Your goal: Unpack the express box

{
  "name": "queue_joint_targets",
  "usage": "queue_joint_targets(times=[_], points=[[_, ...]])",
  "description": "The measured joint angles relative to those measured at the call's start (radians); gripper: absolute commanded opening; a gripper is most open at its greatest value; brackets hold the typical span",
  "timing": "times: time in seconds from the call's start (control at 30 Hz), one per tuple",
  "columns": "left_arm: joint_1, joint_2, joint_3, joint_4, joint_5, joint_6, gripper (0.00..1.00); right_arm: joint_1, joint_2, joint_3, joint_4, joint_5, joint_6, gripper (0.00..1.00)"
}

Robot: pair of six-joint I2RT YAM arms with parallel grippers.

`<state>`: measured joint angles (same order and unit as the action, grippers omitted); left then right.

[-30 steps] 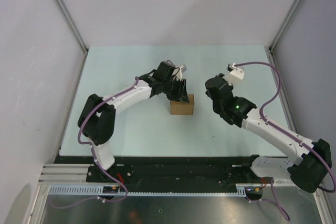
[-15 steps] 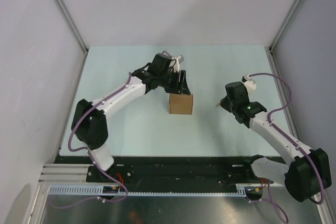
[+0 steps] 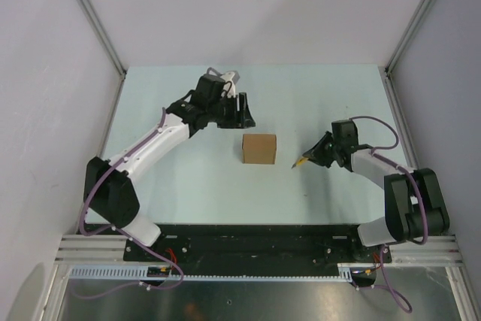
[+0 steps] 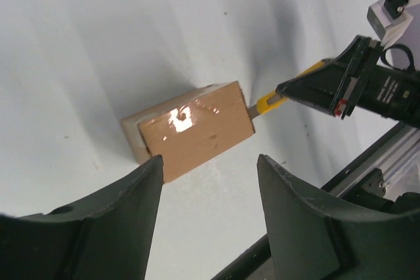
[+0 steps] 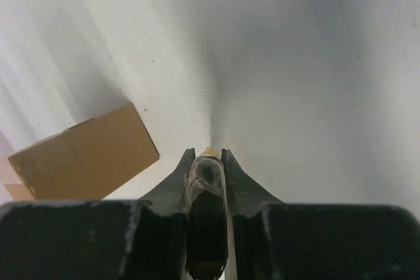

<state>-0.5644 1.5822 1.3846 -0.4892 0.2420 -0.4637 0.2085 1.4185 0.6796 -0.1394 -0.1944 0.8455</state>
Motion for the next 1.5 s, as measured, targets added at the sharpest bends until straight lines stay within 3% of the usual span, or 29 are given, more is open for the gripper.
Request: queue_joint_targets(times=[0.1,0.23,0.33,0.5,0.53,0.63,0.87,1.07,1.3,1.4,1.5], points=[[0.014,-0.024,-0.031,-0.001,-0.016,0.000,0.65,-0.022,0.043,0.000,0.043,-0.046,0.008,0.23],[0.032,-0.058,-0.065,-0.009,-0.032,-0.005,0.66,-0.039,0.085,0.002,0.075,-0.069,0.014,0.49],[0.043,-0.076,-0.080,-0.008,-0.040,-0.007,0.66,-0.033,0.094,0.001,0.052,-0.071,0.014,0.61],[0.055,-0.085,-0.091,-0.009,-0.055,-0.008,0.68,-0.028,0.058,0.002,0.012,-0.026,0.007,0.74],[0.056,-0.086,-0.092,-0.009,-0.057,-0.008,0.68,-0.028,0.040,0.002,-0.006,-0.004,0.003,0.83],[0.061,-0.086,-0.094,-0.010,-0.065,-0.008,0.69,-0.025,-0.029,0.002,-0.069,0.064,-0.008,0.87],[0.074,-0.096,-0.095,-0.011,-0.083,-0.009,0.68,0.008,-0.280,0.006,-0.202,0.239,-0.043,0.88],[0.080,-0.132,-0.123,-0.010,-0.082,-0.008,0.66,0.078,-0.416,0.030,-0.158,0.288,-0.144,0.83],[0.082,-0.129,-0.169,-0.009,-0.030,-0.008,0.68,0.257,-0.251,0.128,-0.026,0.254,-0.282,0.80],[0.082,-0.116,-0.192,-0.008,0.002,-0.008,0.65,0.315,-0.156,0.176,0.028,0.235,-0.327,0.75],[0.082,-0.103,-0.220,-0.008,0.024,-0.011,0.54,0.327,-0.063,0.233,0.067,0.240,-0.353,0.56]])
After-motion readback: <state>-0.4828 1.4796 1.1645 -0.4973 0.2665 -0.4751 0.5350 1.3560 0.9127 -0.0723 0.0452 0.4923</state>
